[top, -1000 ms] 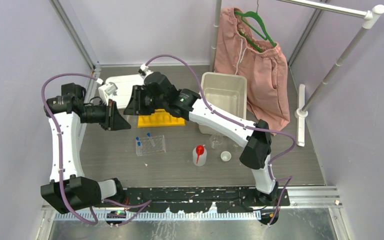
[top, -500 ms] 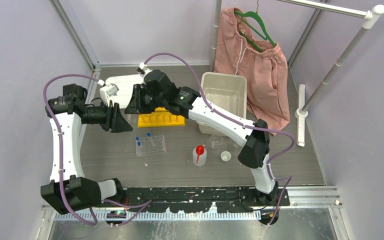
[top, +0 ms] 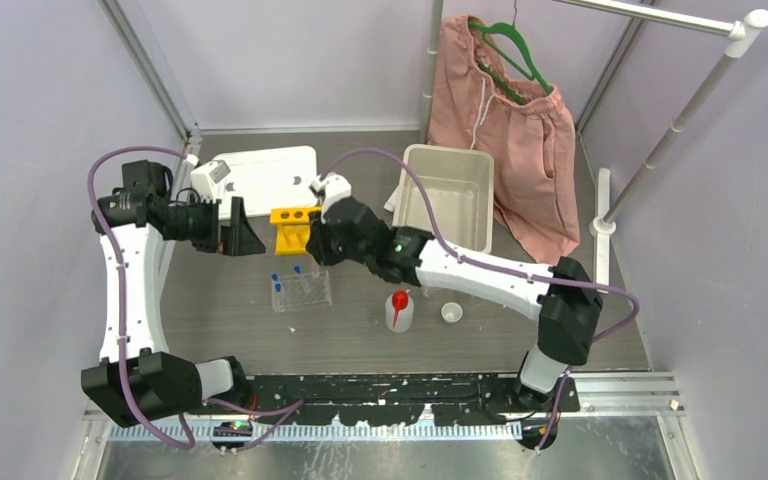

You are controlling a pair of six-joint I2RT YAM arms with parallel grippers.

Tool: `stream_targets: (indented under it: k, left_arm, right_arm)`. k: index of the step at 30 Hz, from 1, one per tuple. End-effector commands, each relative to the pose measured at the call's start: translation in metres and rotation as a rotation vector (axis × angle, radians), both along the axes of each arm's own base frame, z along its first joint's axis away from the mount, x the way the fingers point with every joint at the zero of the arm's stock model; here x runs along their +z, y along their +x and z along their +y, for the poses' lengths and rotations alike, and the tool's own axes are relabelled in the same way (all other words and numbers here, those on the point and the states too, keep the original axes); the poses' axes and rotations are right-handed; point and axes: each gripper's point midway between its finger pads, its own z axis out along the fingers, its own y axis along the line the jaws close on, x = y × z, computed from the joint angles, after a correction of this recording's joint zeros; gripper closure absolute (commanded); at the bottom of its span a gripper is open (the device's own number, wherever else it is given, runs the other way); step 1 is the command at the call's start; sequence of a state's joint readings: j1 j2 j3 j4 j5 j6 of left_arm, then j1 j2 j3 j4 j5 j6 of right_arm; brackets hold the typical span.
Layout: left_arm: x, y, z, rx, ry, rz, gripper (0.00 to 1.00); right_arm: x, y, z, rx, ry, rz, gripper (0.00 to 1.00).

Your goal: Organize the chemistry lab equipment

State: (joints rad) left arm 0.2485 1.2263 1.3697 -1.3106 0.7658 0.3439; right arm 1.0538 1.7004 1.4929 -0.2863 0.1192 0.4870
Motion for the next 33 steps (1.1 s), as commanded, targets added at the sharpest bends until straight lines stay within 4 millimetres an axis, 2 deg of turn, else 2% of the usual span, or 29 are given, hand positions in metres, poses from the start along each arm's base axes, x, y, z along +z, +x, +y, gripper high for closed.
stream_targets:
  k: [1,6,14,21,33]
  left_arm:
    - [0.001,0.015,0.006,0.055,0.007,0.001,0.00]
    - [-0.003,0.017,0.007,0.059,0.006,0.019,0.00]
    - [-0.004,0.015,0.007,0.051,0.016,0.007,0.00]
    - [-0.007,0.014,0.008,0.048,0.018,0.013,0.00]
    - [-0.001,0.013,0.007,0.037,0.027,-0.009,0.00]
  right_arm:
    - [0.026,0.000,0.005,-0.030,0.048,-0.346,0.99]
    - [-0.006,-0.009,0.017,-0.015,0.048,-0.413,0.99]
    - [-0.056,-0.010,0.030,-0.024,0.010,-0.404,0.99]
    - [-0.076,-0.010,0.032,-0.034,-0.010,-0.397,0.99]
    - [-0.093,-0.012,0.031,-0.026,-0.048,-0.385,0.99]
